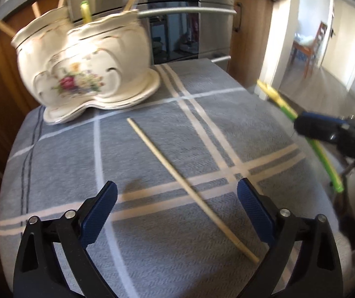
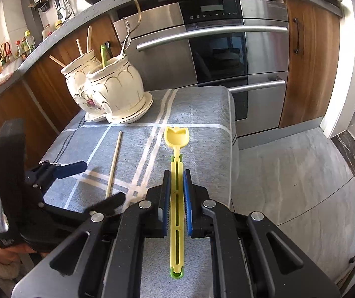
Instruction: Organize utensils
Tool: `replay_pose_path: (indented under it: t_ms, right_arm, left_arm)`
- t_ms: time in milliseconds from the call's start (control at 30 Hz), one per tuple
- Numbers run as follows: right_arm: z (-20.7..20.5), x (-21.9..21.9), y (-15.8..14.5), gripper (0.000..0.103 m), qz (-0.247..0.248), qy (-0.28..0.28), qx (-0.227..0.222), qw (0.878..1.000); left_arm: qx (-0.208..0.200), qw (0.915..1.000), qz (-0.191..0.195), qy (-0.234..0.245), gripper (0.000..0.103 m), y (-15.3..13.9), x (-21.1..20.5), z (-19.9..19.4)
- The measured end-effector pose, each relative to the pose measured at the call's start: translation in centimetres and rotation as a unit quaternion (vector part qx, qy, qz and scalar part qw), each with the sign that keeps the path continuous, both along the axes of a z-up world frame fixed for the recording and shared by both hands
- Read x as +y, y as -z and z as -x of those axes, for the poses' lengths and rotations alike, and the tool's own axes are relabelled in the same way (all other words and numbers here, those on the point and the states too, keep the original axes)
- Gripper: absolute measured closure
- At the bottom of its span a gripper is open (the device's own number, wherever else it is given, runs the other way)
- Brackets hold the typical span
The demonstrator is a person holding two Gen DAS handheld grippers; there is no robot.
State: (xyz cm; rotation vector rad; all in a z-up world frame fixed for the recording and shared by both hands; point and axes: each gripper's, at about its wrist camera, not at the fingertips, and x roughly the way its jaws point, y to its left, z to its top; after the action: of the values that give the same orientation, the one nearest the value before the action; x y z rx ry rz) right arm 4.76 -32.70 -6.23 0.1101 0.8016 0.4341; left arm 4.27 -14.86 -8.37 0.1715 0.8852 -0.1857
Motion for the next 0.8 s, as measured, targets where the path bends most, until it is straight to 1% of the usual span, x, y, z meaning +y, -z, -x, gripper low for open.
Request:
replay_pose_path:
  t_ms: [133,167,233,300,333,400,433,500,533,600,633,667,700,800]
  right_arm:
    - [0.0,-0.4,0.0,0.093,-0.003,0.0,-0.003,1.0]
    - [0.1,-0.4,0.1,0.093,-0.004,-0.001,-0.003,1.0]
    - [0.1,-0.4,0.1,0.093,-0.005,-0.002,-0.002,1.0]
    - [0.1,-0.3,0.2,0.093,-0.007,-0.003,-0.001,1.0]
    - [0.2,-0.2,0.2,0.093,-0.008,-0.004,0.0,1.0]
    - [0.3,-0.2,0.2,0.093,-0.009,-0.006,-0.001,1.0]
    - [0.3,-0.1,0.2,0.093,-0.009,-0.007,-0.002,1.0]
    - [0.4,-0.1,0.1,0.093,-0.01,-0.007,-0.003,1.0]
    - [0.5,0.0,0.1,0.093,-0.009,-0.008,-0.003,1.0]
    - [0.5,0.2,0.1,0.093,-0.009,-0.009,-0.003,1.0]
    - [0.6,0.3,0.1,0.093,-0.008,-0.01,-0.003,1.0]
    - [0.7,0.4,0.1,0.093,-0.008,-0.011,-0.004,1.0]
    - [0.7,0.5,0.0,0.093,-0.007,-0.012,-0.004,1.0]
    - [0.9,0.8,-0.1,0.093,-0.004,-0.015,-0.005,1.0]
  left_arm:
    - [0.002,1.0,-0.008,0.001,0.008,0.0,-0.3,-0.3]
    - [0.004,1.0,-0.006,0.003,0.011,0.1,-0.3,-0.4]
    - [0.01,0.9998,0.004,0.015,0.019,-0.1,-0.2,-0.4]
    - [0.018,0.9995,0.013,0.025,0.034,-0.2,-0.1,-0.4]
    - [0.023,0.9992,0.018,0.026,0.037,-0.4,0.1,-0.4]
    - [0.028,0.9991,0.021,0.022,0.049,-0.5,0.5,-0.4]
    - [0.031,0.999,0.026,0.019,0.052,-0.6,0.9,-0.4]
    - [0.036,0.9986,0.035,0.016,0.063,-0.8,1.6,-0.4]
    - [0.038,0.9983,0.041,0.015,0.066,-0.9,2.0,-0.5]
    - [0.041,0.998,0.046,0.016,0.077,-0.9,2.6,-0.7]
    - [0.043,0.9978,0.048,0.017,0.08,-0.9,2.9,-0.8]
    - [0.045,0.9974,0.051,0.02,0.088,-1.0,3.1,-0.9]
    - [0.051,0.9967,0.057,0.024,0.092,-1.0,3.6,-1.1]
    - [0.066,0.9945,0.075,0.033,0.094,-1.2,4.6,-1.3]
